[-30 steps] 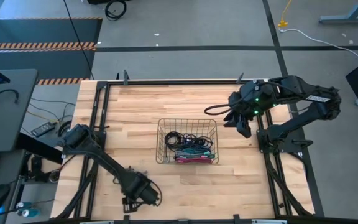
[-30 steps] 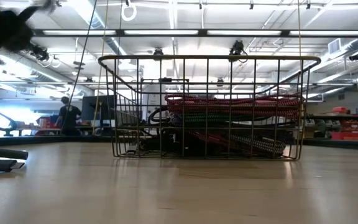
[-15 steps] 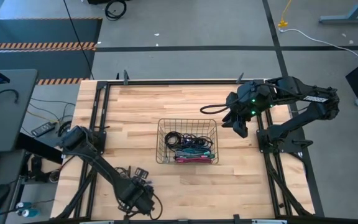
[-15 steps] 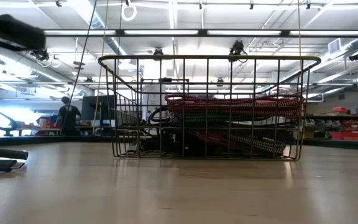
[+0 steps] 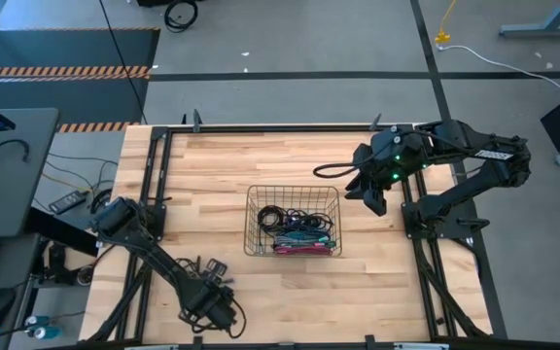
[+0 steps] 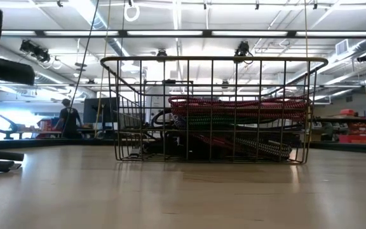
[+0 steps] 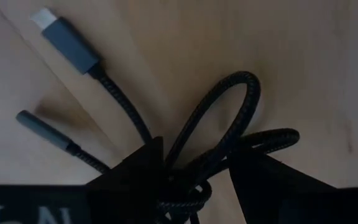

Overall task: Pick and place USB-C Cables
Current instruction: Put the black charger cable into the wire basket

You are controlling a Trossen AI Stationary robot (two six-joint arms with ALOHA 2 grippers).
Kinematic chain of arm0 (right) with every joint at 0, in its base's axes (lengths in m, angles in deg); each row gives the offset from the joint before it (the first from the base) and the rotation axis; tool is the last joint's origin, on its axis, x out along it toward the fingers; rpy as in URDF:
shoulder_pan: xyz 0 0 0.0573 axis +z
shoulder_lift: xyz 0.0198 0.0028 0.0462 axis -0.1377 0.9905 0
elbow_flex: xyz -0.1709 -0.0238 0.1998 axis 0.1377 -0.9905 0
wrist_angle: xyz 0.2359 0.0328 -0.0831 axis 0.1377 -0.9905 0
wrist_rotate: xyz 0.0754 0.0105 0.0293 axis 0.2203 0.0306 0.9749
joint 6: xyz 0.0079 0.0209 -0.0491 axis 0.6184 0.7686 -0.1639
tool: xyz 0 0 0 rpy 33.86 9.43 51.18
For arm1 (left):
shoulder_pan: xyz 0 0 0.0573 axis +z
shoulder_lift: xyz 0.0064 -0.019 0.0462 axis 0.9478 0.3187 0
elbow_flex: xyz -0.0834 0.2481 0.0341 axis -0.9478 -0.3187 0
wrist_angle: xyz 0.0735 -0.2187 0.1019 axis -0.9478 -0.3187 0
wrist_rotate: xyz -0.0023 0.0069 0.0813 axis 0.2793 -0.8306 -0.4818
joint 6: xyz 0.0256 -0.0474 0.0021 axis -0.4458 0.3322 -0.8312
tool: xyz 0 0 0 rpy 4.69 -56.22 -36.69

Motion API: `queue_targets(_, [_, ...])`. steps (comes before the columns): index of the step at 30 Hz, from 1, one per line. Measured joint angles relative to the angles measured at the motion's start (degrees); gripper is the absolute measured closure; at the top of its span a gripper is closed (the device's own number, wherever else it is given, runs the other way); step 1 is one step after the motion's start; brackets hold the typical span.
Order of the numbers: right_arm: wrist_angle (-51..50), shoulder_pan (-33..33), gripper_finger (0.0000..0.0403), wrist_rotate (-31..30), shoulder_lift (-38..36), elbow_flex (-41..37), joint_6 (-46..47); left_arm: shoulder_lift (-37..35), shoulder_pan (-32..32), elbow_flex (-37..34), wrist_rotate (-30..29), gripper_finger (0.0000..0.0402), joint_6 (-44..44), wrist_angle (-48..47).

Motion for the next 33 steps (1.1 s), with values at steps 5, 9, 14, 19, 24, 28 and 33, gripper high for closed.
queue_targets(5, [0.0, 0.0, 0.0273, -0.01, 0.0, 0.0, 1.03, 0.0, 1.34, -1.16, 0.3, 0.0218, 3.14, -0.13])
queue_targets(9, [0.0, 0.0, 0.0273, -0.02, 0.0, 0.0, 1.0, 0.0, 3.34, -1.18, 3.56, 0.0237, 4.58, 1.2])
queue_targets(14, [-0.02, 0.0, 0.0273, 0.0, 0.0, 0.0, 1.01, 0.0, 5.74, -1.18, 6.02, 0.035, 5.08, 1.86])
queue_targets(19, [-0.04, 0.0, 0.0273, 0.0, 0.0, 0.0, 0.94, 0.0, 8.55, -0.67, 8.12, 0.0387, 9.48, 1.31])
queue_targets(24, [-0.09, 0.0, 0.0273, 0.5, -0.02, 0.0, 0.83, 0.0, 10.73, 3.85, 8.05, 0.0387, 11.71, 0.71])
queue_targets(28, [-0.15, 0.0, 0.0273, 0.61, -0.02, 0.0, 0.6, -1.2, 11.56, 10.83, 4.86, 0.0387, 14.47, -2.78])
queue_targets(33, [-0.6, 0.0, 0.0273, 0.68, -0.04, 0.0, -0.57, -3.08, 11.58, 24.72, -2.38, 0.0387, 17.51, -13.38])
